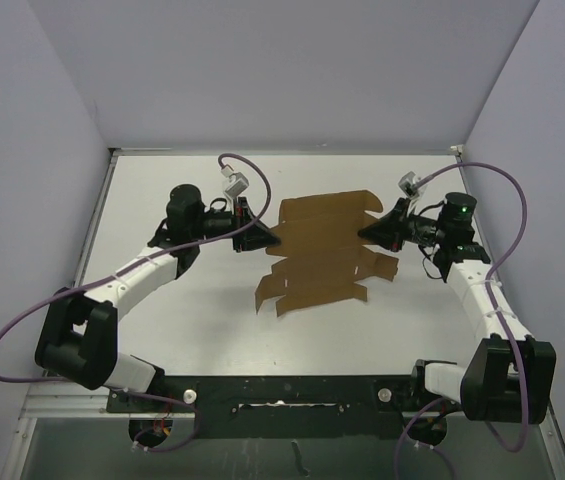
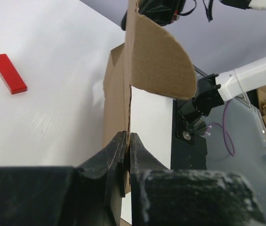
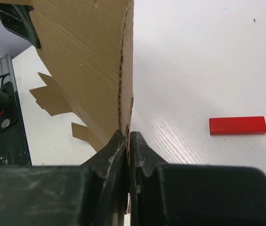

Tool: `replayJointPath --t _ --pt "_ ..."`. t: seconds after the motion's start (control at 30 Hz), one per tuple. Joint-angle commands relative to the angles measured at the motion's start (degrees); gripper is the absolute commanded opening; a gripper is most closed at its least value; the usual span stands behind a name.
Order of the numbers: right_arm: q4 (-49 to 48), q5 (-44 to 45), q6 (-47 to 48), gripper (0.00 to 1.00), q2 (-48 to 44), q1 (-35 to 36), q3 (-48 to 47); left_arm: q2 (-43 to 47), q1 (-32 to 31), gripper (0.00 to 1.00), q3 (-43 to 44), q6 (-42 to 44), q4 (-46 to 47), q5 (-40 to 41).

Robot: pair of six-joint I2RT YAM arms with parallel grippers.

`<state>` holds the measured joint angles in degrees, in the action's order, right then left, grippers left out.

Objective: Fold the paper box

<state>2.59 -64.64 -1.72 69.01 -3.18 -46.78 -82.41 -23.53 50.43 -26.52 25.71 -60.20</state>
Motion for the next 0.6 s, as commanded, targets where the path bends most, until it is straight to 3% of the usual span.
replayJointPath --t 0.0,0.07,0.17,0.37,0.47,0.57 --pt "-6.4 -2.9 -4.3 0.00 -1.6 -1.0 -0.1 1.5 -0.2 0.06 3.1 2.7 -4.0 5.0" --pt "-9.9 -4.5 -8.6 0.00 -1.9 -2.6 1.1 3.2 -0.2 0.13 2.1 2.6 -6.1 8.3" --pt "-12.9 -5.4 -13.1 0.00 -2.6 -4.2 2.5 7.1 -0.1 0.33 -1.8 0.1 -6.9 15.3" --pt "-14.0 -4.5 -15.8 0.00 -3.2 -4.6 3.4 18.9 0.1 0.67 -15.5 -7.9 -3.8 25.0" --pt "-14.2 -3.9 -16.9 0.00 -2.9 -5.0 3.5 24.9 0.0 0.75 -22.9 -12.7 -1.6 29.4" --pt "-13.1 -2.4 -17.0 0.00 -3.9 -6.4 3.2 29.9 0.0 0.76 -28.8 -16.3 -1.9 33.7"
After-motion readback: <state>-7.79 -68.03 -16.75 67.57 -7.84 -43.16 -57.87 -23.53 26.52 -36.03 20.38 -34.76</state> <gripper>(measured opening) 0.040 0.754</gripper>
